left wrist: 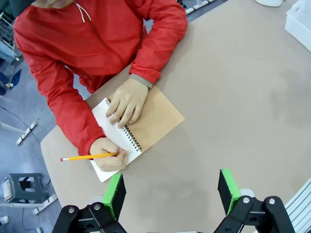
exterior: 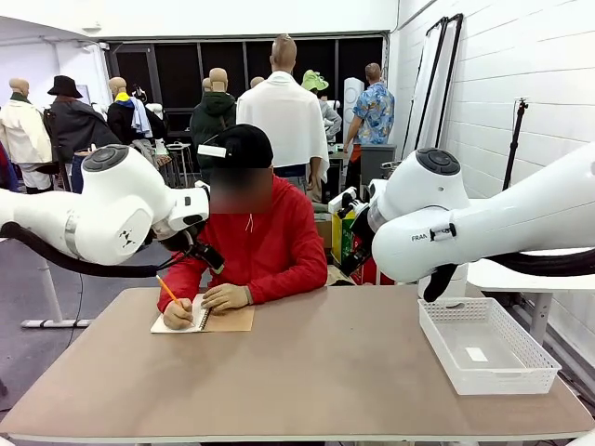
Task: Sort the paper based on its condition.
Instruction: If a person hands you a paper, place it in the Organizing basket , and if it's crumpled, put it in the Trash can.
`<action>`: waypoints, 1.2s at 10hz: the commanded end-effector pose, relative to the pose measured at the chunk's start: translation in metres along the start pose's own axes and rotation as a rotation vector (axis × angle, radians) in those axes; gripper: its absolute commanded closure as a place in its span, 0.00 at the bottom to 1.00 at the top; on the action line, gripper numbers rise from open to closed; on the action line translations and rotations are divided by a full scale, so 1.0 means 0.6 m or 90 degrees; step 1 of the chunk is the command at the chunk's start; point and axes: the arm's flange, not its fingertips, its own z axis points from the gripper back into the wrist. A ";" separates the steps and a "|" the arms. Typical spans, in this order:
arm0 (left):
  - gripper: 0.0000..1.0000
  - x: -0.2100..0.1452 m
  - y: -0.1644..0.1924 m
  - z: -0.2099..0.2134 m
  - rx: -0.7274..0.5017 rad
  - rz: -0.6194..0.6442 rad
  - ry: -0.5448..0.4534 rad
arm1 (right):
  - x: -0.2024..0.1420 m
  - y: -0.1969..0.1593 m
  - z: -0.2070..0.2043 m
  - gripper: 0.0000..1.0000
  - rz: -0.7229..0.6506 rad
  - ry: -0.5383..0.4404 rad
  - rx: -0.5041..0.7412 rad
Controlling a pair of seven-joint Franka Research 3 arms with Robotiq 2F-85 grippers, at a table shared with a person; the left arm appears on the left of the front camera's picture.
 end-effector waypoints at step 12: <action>0.00 -0.026 0.005 0.031 -0.018 0.009 -0.012 | 0.005 -0.008 0.015 0.00 -0.019 -0.035 -0.008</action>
